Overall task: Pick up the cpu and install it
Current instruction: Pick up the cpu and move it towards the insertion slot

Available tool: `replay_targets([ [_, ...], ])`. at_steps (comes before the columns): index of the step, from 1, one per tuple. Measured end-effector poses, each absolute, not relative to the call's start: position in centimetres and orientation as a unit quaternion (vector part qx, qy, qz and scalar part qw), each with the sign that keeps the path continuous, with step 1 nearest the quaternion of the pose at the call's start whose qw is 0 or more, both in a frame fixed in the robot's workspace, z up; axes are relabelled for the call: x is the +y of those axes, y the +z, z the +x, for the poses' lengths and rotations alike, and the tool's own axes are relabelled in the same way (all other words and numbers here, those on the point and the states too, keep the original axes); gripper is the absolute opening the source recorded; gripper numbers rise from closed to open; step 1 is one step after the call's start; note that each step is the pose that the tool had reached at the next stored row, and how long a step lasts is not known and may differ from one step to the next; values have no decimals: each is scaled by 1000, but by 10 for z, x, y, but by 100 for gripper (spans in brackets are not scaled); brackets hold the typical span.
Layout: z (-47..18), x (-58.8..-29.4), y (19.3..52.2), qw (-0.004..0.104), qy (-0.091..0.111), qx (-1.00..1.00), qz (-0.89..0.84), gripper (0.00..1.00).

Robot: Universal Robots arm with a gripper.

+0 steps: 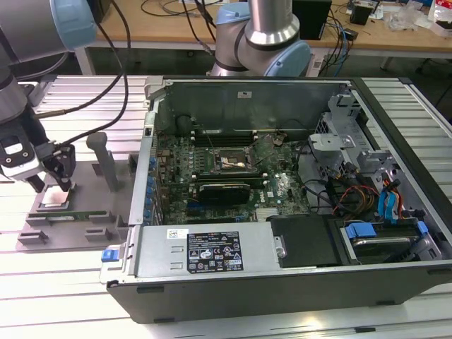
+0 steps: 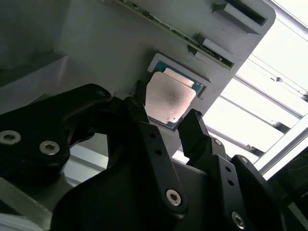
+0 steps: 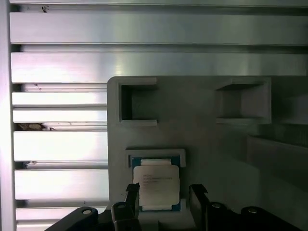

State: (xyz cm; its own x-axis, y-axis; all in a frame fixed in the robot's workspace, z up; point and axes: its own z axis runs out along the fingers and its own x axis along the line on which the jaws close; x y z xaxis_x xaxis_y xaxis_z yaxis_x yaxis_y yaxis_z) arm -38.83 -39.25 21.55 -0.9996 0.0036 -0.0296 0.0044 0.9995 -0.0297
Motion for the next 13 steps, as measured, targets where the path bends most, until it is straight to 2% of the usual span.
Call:
replay_targets([
  [9,-389,-392,211,15,-15,1000,-7,55],
  [10,-389,-392,211,15,-15,1000,-7,55],
  [11,-389,-392,211,15,-15,1000,-7,62],
  [13,-389,-392,211,15,-15,1000,-7,62],
])
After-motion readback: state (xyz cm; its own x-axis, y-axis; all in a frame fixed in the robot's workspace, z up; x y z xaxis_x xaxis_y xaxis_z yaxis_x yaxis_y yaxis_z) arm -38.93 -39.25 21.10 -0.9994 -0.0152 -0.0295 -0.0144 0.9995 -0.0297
